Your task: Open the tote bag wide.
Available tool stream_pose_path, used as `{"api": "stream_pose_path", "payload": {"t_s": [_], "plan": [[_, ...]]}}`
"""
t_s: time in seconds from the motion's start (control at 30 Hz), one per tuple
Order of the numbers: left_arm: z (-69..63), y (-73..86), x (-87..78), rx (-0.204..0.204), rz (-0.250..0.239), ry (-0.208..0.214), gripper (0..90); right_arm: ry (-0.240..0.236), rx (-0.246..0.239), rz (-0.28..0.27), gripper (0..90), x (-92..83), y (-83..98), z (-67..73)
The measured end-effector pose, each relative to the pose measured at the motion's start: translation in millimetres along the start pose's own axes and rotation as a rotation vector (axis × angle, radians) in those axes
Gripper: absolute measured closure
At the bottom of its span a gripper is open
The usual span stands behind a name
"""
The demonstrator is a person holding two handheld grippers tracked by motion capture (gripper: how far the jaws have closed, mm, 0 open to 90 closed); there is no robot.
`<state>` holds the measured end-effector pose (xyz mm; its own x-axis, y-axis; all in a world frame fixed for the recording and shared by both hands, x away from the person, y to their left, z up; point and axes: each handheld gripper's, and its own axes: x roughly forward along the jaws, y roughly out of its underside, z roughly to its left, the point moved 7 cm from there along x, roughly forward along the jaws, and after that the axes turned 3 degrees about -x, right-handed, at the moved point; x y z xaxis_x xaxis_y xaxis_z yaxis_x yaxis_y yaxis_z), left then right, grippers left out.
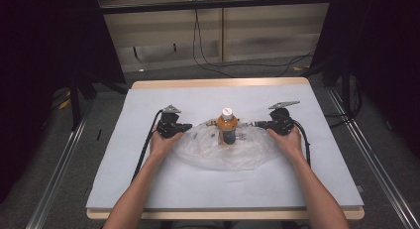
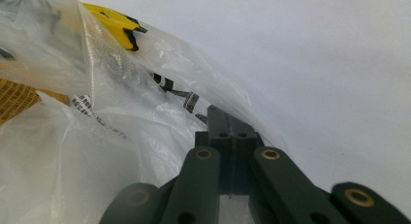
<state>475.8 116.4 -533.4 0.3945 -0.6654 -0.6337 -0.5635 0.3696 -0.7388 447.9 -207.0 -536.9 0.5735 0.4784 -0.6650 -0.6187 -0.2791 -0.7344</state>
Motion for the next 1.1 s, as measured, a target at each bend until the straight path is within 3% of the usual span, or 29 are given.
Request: {"api": "stream_pose_path", "payload": {"t_s": [0.07, 0.17, 0.37, 0.53, 0.67, 0.83, 0.97, 1.1], "plan": [[-1.8, -3.8, -7.7, 0.000, -0.033, 0.026, 90.0, -0.010, -0.005, -0.010, 90.0, -2.5, -2.0, 1.7], [-5.9, -16.0, -23.7, 0.004, -0.086, 0.038, 90.0, -0.046, 0.004, -0.072, 90.0, -13.6, -12.1, 5.3], [-15.7, -30.4, -52.0, 0.043, -0.113, 0.039, 90.0, -0.080, -0.008, -0.152, 90.0, -35.0, -28.1, 14.4], [-25.7, -34.5, -70.1, 0.077, -0.133, 0.046, 90.0, -0.107, -0.032, -0.179, 90.0, -50.6, -37.1, 21.1], [-49.2, -34.2, -69.0, 0.125, -0.092, 0.098, 90.0, -0.168, -0.072, -0.148, 90.0, -53.9, -41.1, 33.4], [-77.5, -29.6, -54.3, 0.199, -0.008, 0.166, 90.0, -0.199, -0.110, -0.078, 90.0, -45.5, -43.3, 47.1], [-95.0, -30.5, -44.6, 0.238, 0.034, 0.206, 90.0, -0.243, -0.161, 0.013, 90.0, -37.3, -45.2, 57.8], [-111.5, -27.7, -35.5, 0.301, 0.095, 0.222, 90.0, -0.246, -0.184, 0.092, 90.0, -28.1, -52.0, 55.9]]}}
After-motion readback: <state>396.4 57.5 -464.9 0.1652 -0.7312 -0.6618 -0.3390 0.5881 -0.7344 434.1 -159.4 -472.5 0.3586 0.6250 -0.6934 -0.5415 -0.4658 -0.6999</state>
